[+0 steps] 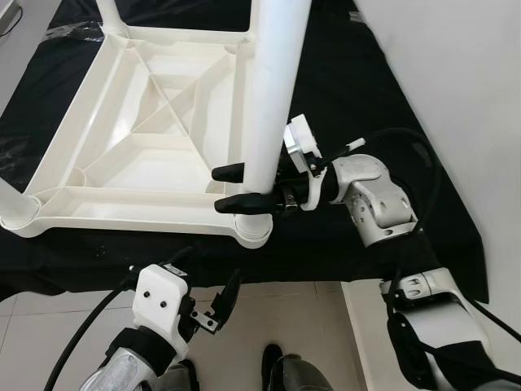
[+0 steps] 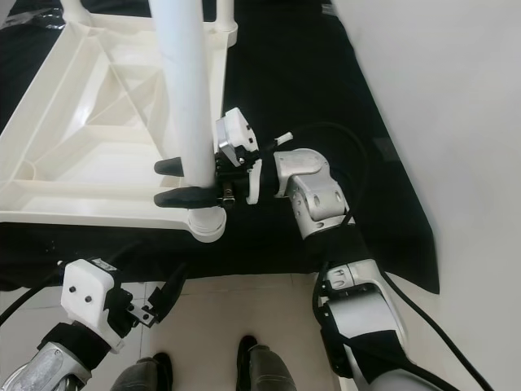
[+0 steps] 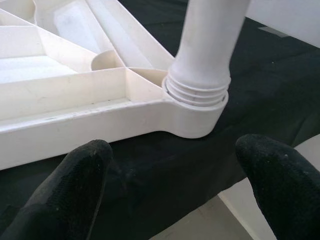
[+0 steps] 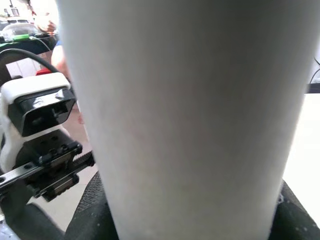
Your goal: Building children table
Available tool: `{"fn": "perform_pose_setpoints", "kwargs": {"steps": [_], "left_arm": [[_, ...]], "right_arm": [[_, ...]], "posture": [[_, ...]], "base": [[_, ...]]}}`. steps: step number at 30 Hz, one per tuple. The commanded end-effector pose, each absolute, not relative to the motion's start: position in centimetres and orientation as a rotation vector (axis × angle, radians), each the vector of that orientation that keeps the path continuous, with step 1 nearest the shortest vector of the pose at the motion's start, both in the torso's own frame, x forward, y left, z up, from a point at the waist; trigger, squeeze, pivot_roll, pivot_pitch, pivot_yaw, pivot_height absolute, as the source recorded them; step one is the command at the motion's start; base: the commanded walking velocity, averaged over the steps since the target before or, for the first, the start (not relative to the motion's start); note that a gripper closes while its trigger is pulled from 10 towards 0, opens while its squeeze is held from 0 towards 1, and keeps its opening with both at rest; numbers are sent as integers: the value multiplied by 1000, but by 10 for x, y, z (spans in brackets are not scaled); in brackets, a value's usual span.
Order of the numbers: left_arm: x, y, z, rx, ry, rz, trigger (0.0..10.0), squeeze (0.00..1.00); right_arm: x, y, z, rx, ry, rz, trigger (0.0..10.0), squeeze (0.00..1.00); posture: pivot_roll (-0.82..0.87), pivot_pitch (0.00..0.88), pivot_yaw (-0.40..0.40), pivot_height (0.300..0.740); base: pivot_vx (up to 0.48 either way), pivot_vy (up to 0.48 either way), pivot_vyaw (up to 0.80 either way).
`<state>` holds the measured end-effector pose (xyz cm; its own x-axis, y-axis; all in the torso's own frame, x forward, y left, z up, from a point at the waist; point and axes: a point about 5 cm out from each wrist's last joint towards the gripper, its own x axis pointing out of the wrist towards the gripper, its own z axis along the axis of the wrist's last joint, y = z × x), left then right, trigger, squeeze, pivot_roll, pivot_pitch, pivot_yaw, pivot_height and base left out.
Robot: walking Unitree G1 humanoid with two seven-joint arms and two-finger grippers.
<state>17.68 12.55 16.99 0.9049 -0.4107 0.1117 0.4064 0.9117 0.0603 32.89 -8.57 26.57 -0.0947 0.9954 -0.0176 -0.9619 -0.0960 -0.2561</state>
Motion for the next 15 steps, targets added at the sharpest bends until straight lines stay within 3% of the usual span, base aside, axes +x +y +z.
{"fn": "perform_pose_setpoints", "kwargs": {"steps": [1, 7, 8, 9, 10, 11, 12, 13, 14, 15], "left_arm": [[174, 126, 167, 40, -98, -430, 10000, 0], [176, 126, 166, 39, -100, -431, 10000, 0], [177, 125, 166, 37, -103, -432, 10000, 0], [177, 125, 166, 37, -103, -432, 10000, 0], [180, 125, 166, 36, -107, -438, 10000, 0], [180, 125, 166, 36, -107, -438, 10000, 0], [184, 125, 166, 35, -112, -446, 10000, 0], [184, 125, 166, 35, -112, -446, 10000, 0], [188, 124, 166, 36, -116, -454, 10000, 0], [190, 124, 165, 38, -117, -460, 10000, 0]], "right_arm": [[325, -93, 254, -149, -167, 1653, 0, 0], [319, -102, 244, -158, -145, 1525, 0, 0], [315, -101, 233, -116, -120, 1345, 0, 0], [315, -101, 233, -116, -120, 1345, 0, 0], [302, -88, 203, -43, -14, 967, 0, 0], [302, -88, 203, -43, -14, 967, 0, 0], [293, -87, 189, -33, 38, 642, 0, 0], [293, -87, 189, -33, 38, 642, 0, 0], [293, -84, 185, -15, 67, 461, 0, 0], [295, -79, 185, -12, 74, 396, 0, 0]], "posture": [[146, 320, -80, 740], [126, 312, -84, 740], [100, 302, -89, 740], [100, 302, -89, 740], [70, 300, -76, 740], [70, 300, -76, 740], [65, 297, -65, 740], [65, 297, -65, 740], [57, 282, -57, 740], [58, 279, -58, 740]], "base": [[0, 0, 0], [0, 0, 0], [0, 0, 0], [0, 0, 0], [0, 0, 0], [0, 0, 0], [0, 0, 0], [0, 0, 0], [0, 0, 0], [0, 0, 0]]}}
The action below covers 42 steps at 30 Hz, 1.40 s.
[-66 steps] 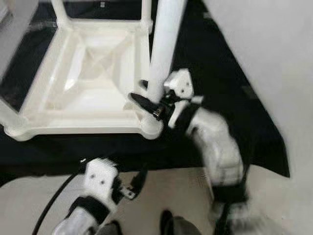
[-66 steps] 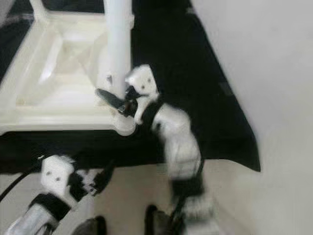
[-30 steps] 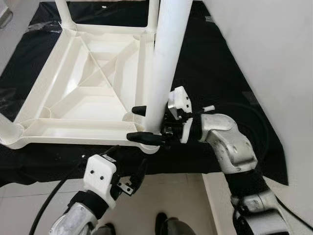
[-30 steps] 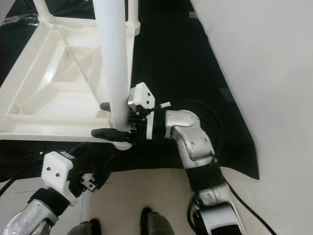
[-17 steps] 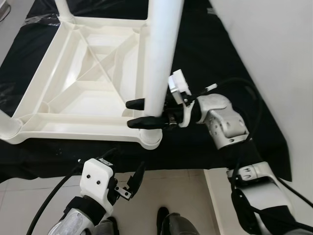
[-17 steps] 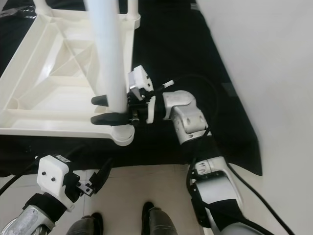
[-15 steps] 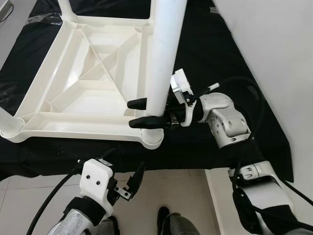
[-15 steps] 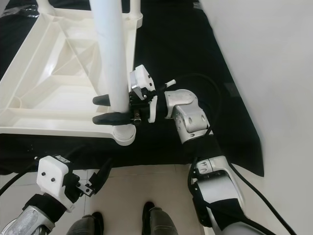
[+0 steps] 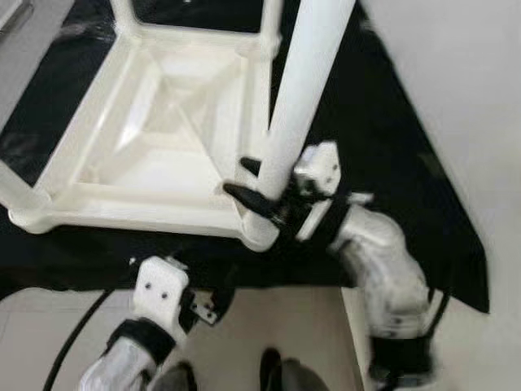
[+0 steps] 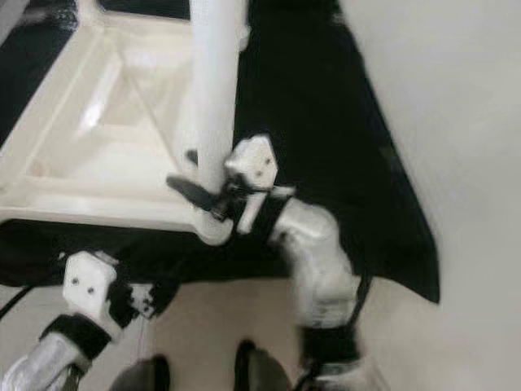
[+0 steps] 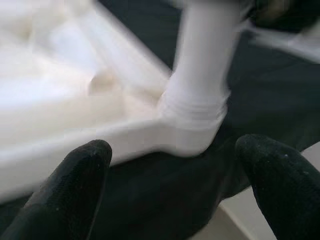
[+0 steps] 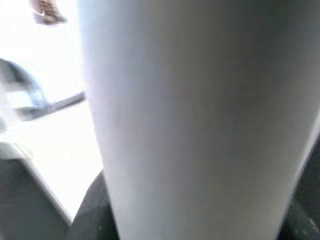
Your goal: Building children table
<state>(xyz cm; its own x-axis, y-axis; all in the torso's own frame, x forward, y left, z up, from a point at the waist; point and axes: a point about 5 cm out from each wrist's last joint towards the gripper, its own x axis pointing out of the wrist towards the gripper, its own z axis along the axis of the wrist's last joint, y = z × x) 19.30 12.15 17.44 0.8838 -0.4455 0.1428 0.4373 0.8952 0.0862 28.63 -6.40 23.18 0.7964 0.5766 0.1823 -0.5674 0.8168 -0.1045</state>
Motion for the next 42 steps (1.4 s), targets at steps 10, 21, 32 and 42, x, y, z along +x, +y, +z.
{"fn": "perform_pose_setpoints", "kwargs": {"steps": [10, 21, 32, 42], "left_arm": [[195, 123, 164, 37, -120, -465, 10000, 0], [195, 120, 164, 40, -134, -453, 10000, 0], [185, 121, 166, 44, -125, -449, 10000, 0], [172, 125, 167, 46, -100, -437, 10000, 0]], "right_arm": [[321, -65, 210, -16, -32, 414, 0, 0], [324, -61, 252, -47, -246, 1086, 10000, 1000], [350, -68, 276, -168, -282, 1352, 10000, 0], [349, -73, 284, -190, -251, 1649, 10000, 0]], "posture": [[58, 258, -64, 740], [85, 248, -84, 740], [159, 299, -85, 740], [185, 335, -78, 740]], "base": [[0, 0, 0], [0, 0, 0], [0, 0, 0], [0, 0, 0]]}}
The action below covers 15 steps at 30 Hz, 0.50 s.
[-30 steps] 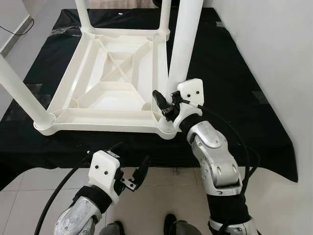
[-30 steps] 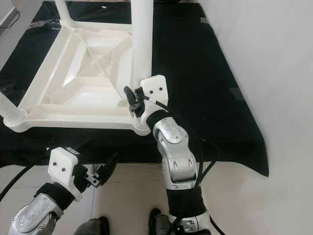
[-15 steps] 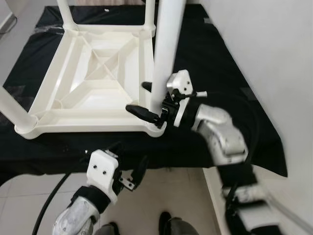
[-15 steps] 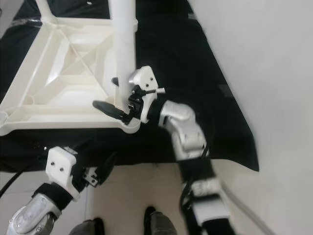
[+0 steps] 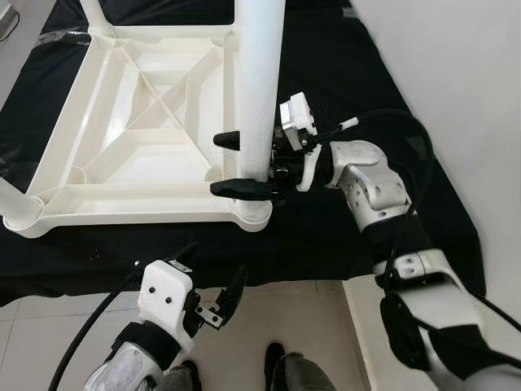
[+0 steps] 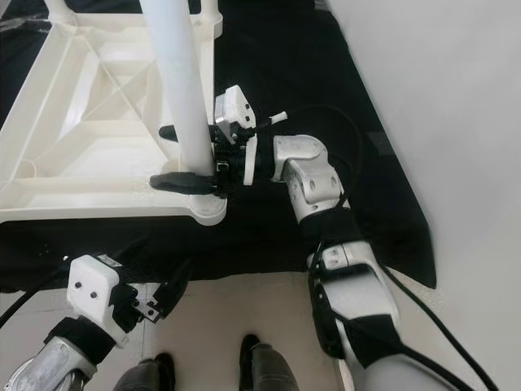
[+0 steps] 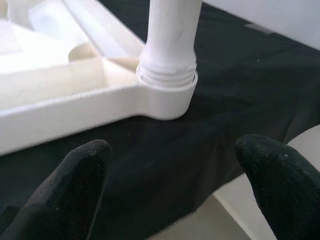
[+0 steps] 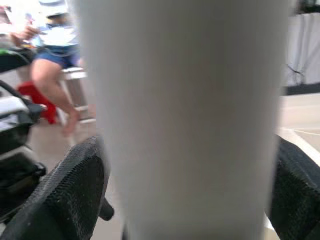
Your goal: Building children table
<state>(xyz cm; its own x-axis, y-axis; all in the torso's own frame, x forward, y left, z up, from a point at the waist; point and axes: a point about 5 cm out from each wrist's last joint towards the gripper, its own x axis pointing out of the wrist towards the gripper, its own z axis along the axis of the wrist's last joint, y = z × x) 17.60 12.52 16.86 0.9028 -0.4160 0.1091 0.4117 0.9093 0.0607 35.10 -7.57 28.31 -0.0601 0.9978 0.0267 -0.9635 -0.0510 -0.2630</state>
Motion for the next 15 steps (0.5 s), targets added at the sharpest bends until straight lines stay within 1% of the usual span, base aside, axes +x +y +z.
{"fn": "perform_pose_setpoints", "kwargs": {"steps": [1, 2, 3, 4, 11, 15], "left_arm": [[171, 126, 167, 46, -97, -437, 10000, 0], [171, 126, 167, 47, -95, -436, 10000, 0], [171, 126, 167, 47, -95, -436, 10000, 0], [170, 126, 167, 47, -94, -437, 10000, 0], [169, 127, 167, 47, -87, -439, 10000, 0], [171, 126, 166, 45, -85, -440, 10000, 0]], "right_arm": [[351, -74, 285, -193, -248, 1648, 8157, 0], [353, -75, 286, -205, -248, 1652, 4157, 0], [353, -75, 286, -205, -248, 1652, 4157, 0], [353, -75, 287, -210, -247, 1654, 0, 0], [354, -78, 289, -204, -248, 1706, 0, 0], [356, -84, 287, -228, -249, 1668, 0, 0]], "posture": [[186, 339, -74, 740], [186, 342, -71, 740], [186, 342, -71, 740], [186, 342, -70, 740], [182, 342, -67, 740], [162, 329, -66, 740]], "base": [[0, 0, 0], [0, 0, 0], [0, 0, 0], [0, 0, 0], [0, 0, 0], [0, 0, 0]]}}
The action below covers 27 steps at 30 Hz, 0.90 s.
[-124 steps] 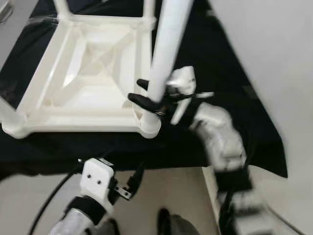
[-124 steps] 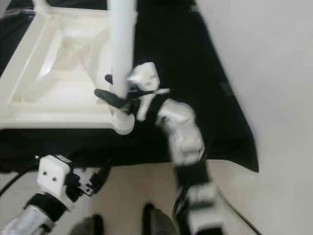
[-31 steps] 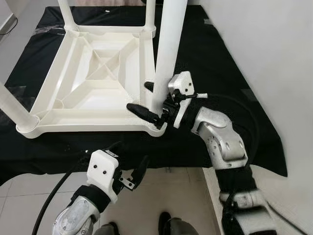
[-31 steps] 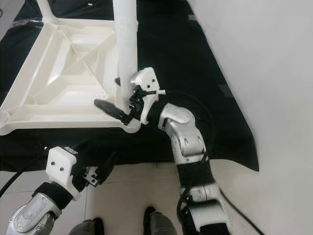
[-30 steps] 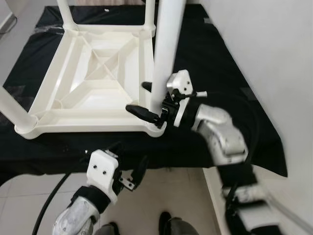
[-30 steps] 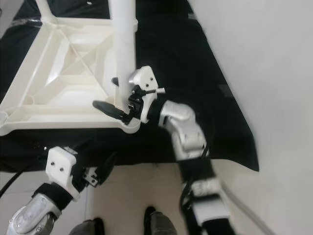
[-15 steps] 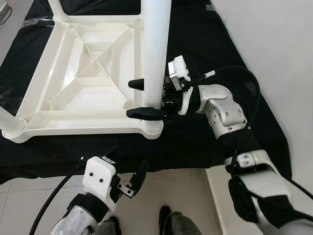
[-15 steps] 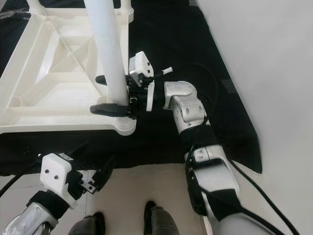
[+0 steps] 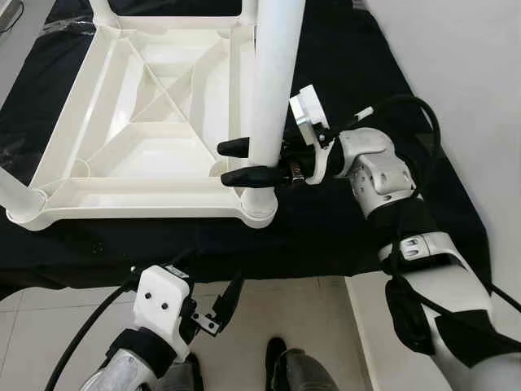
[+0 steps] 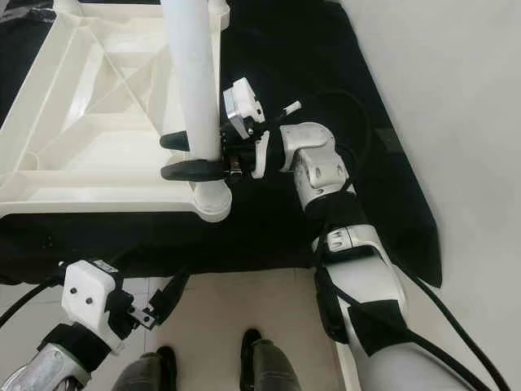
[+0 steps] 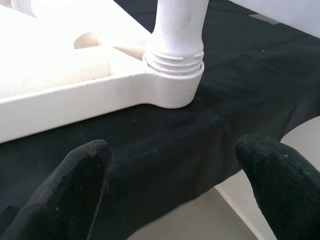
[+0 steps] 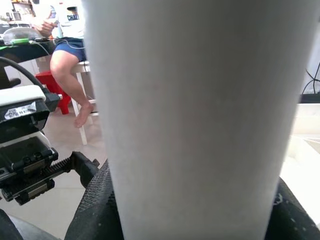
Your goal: Building children table
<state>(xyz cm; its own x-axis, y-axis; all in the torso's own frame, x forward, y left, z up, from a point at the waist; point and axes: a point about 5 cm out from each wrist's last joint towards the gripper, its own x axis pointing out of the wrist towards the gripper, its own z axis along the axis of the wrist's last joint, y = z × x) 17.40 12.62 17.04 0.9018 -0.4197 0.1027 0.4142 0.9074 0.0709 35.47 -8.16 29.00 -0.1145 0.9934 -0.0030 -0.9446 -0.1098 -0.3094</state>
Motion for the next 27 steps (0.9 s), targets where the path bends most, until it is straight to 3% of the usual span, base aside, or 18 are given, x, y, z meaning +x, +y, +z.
{"fn": "perform_pose_setpoints", "kwargs": {"steps": [1, 2, 3, 5, 6, 7, 8, 9, 10, 16, 17, 18, 19, 21, 22, 26, 27], "left_arm": [[172, 125, 166, 41, -86, -439, 10000, 0], [172, 125, 166, 41, -86, -439, 10000, 0], [173, 125, 165, 36, -88, -440, 10000, 0], [174, 123, 165, 27, -91, -447, 10000, 0], [174, 123, 165, 27, -91, -447, 10000, 0], [175, 123, 165, 25, -92, -452, 10000, 0], [175, 123, 165, 25, -92, -452, 10000, 0], [177, 123, 165, 23, -93, -456, 10000, 0], [180, 123, 166, 16, -97, -467, 10000, 0], [186, 120, 165, 8, -100, -492, 10000, 0], [188, 119, 164, 9, -100, -497, 10000, 0], [189, 119, 163, 10, -99, -500, 10000, 0], [191, 119, 163, 11, -100, -500, 10000, 0], [192, 120, 163, 16, -105, -492, 10000, 0], [193, 120, 163, 18, -108, -486, 10000, 0], [194, 120, 163, 23, -112, -477, 10000, 0], [194, 119, 164, 25, -115, -476, 10000, 0]], "right_arm": [[360, -91, 285, -252, -251, 1568, 0, 0], [360, -91, 285, -252, -251, 1568, 0, 0], [363, -99, 281, -265, -242, 1439, 0, 0], [365, -111, 255, -218, -129, 1018, 0, 0], [365, -111, 255, -218, -129, 1018, 0, 0], [360, -112, 239, -208, -84, 756, 0, 0], [360, -112, 239, -208, -84, 756, 0, 0], [342, -114, 223, -185, -39, 483, 0, 0], [302, -98, 205, -117, 5, 313, 0, 0], [300, -70, 210, -57, -32, 366, 0, 0], [306, -63, 217, -36, -72, 399, 6157, 0], [310, -60, 222, -22, -99, 419, 6157, 0], [315, -56, 227, -17, -116, 469, 10000, 0], [316, -52, 237, 35, -132, 579, 10000, 0], [316, -52, 244, 75, -153, 659, 10000, 1000], [315, -51, 254, 133, -186, 863, 10000, 1000], [318, -60, 263, 34, -249, 917, 10000, 1000]], "posture": [[136, 317, -71, 740], [136, 317, -71, 740], [130, 316, -73, 740], [102, 311, -81, 740], [102, 311, -81, 740], [92, 311, -77, 740], [92, 311, -77, 740], [71, 314, -58, 740], [36, 315, -45, 740], [38, 293, -32, 740], [42, 272, -32, 740], [42, 272, -32, 740], [42, 269, -33, 740], [44, 264, -38, 740], [52, 262, -45, 740], [61, 263, -49, 740], [67, 264, -52, 740]], "base": [[0, 0, 0], [0, 0, 0], [0, 0, 0], [0, 0, 0], [0, 0, 0], [0, 0, 0], [0, 0, 0], [0, 0, 0], [0, 0, 0], [0, 0, 0], [0, 0, 0], [0, 0, 0], [0, 0, 0], [0, 0, 0], [0, 0, 0], [0, 0, 0], [0, 0, 0]]}}
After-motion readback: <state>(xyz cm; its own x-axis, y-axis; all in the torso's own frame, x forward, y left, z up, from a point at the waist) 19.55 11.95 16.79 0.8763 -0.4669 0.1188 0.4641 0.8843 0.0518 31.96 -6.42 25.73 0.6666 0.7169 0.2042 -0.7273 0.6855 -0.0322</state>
